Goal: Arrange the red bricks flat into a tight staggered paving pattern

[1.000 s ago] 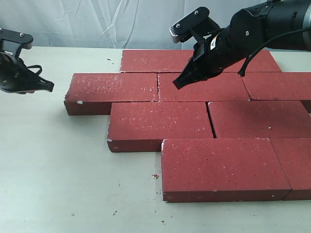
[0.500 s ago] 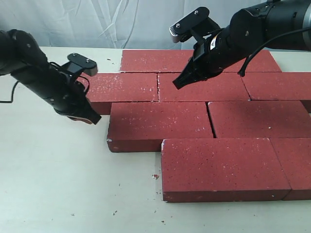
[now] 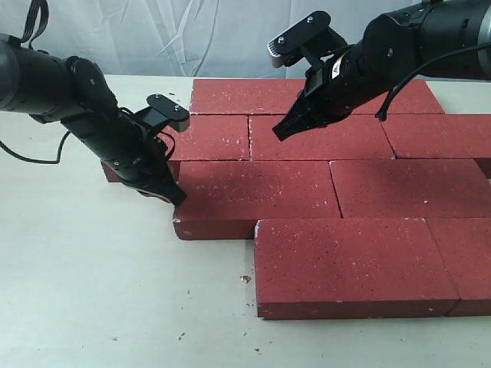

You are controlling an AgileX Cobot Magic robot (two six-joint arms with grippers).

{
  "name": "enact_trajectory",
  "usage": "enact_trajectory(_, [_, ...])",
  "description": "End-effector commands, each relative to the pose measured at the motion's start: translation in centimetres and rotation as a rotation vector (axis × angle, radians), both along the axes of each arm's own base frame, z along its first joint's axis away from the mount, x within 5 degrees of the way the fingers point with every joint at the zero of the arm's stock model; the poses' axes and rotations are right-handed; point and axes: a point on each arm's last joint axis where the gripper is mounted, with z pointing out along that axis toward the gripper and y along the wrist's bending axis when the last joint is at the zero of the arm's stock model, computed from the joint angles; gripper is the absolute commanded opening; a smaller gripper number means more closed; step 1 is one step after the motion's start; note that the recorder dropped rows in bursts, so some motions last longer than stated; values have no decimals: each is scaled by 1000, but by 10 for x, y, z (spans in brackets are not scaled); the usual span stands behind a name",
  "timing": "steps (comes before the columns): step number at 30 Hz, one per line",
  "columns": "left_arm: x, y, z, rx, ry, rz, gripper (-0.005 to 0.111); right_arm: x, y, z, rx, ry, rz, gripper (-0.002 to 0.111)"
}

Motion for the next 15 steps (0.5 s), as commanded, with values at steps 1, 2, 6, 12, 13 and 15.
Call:
enact_trajectory(1, [0, -2, -1, 24, -8, -32, 0, 1, -2, 1, 6, -11, -6, -1])
enact_trajectory(2, [0, 1, -1, 42, -4, -25, 0, 1, -2, 1, 6, -11, -6, -1])
enact_trajectory(6, [7, 15, 4, 77, -14, 57, 0, 1, -2, 1, 2, -11, -4, -1])
enact_trajectory(12, [11, 35, 29, 60, -65, 117, 0, 1, -2, 1, 18, -5, -13, -1])
enact_trajectory(13, [10, 36, 33, 50, -75, 124, 0, 0, -1, 2, 31, -1, -21, -1])
enact_trajectory(15, [10, 35, 46, 24, -118, 140, 0, -2, 3, 6, 69, 0, -31, -1])
